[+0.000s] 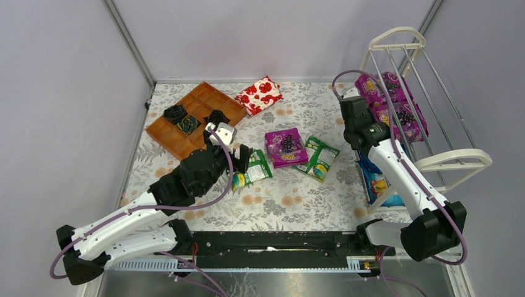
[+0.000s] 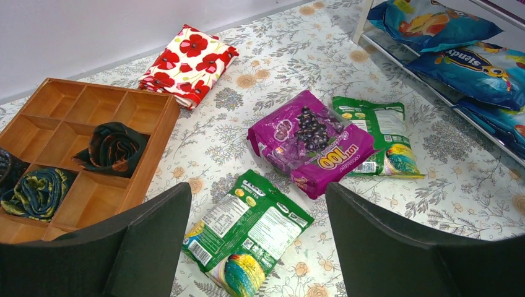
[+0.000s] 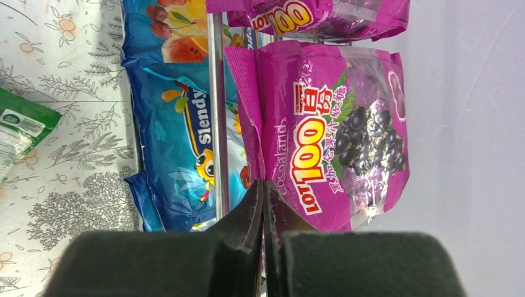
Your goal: Place and organize the candy bags onto the shelf
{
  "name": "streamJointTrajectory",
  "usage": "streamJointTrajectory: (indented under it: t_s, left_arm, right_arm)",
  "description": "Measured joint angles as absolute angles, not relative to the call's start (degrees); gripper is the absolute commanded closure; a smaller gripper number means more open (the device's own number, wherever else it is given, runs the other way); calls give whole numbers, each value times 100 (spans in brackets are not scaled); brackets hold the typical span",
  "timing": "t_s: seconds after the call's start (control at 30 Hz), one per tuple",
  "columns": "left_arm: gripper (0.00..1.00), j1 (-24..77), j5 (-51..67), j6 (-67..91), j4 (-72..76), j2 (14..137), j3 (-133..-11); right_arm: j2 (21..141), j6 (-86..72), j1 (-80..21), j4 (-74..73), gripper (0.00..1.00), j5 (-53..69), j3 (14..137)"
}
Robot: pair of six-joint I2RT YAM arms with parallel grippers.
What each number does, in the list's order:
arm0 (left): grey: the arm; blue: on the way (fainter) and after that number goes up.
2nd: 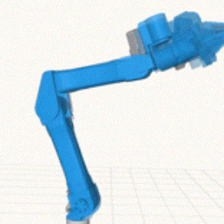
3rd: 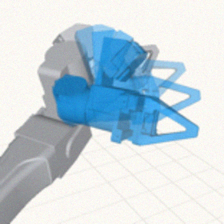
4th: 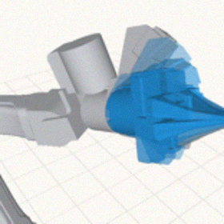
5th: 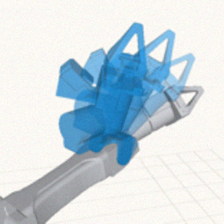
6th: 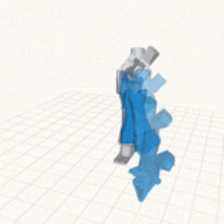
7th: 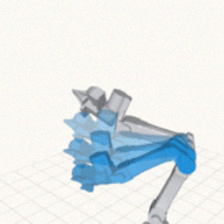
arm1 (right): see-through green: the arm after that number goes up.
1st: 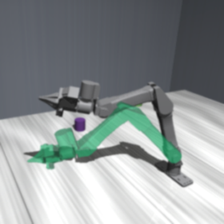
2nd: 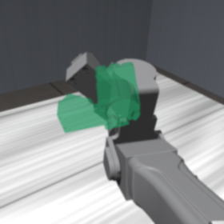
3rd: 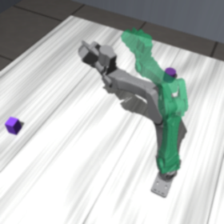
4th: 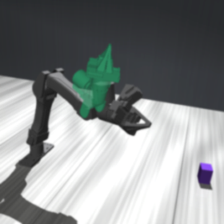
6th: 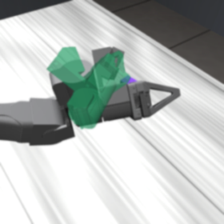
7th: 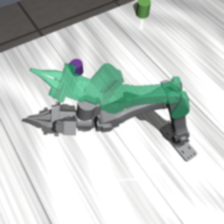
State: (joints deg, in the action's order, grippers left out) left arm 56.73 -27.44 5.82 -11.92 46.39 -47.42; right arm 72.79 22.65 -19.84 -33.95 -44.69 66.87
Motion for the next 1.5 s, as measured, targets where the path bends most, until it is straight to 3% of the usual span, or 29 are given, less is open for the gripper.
streamJointTrajectory:
  t_s: [0.13,0.23,0.4,0.53,0.87,1.03,1.27,1.5]
  left_arm:
    - [16,5675,-2744,582,-1192,4648,-4742]
    - [16,5675,-2744,582,-1192,4672,-4742]
    - [16,5673,-2749,582,-1190,4674,-4742]
    - [16,5653,-2770,580,-1190,4676,-4742]
    - [9,5437,-3048,582,-1153,4866,-4720]
    - [1,5334,-3229,628,-1109,5098,-4722]
    - [1,5315,-3114,1350,-1514,5837,-5111]
    - [1,5297,-2154,3424,-1210,6370,-4899]
  right_arm:
    - [7299,2220,-1984,-3395,99,-4372,6678]
    - [7301,2178,-1984,-3393,90,-4278,6602]
    - [7332,2053,-1990,-3417,54,-4115,6565]
    - [7448,1859,-2097,-3824,37,-4016,6845]
    - [7537,613,-3778,-4541,29,-3680,7957]
    - [7535,-215,-4497,-4139,21,-3048,7124]
    - [7229,-1166,-4521,-3301,1,-1894,5441]
    - [5846,-1444,-4521,-2744,0,-1570,4877]
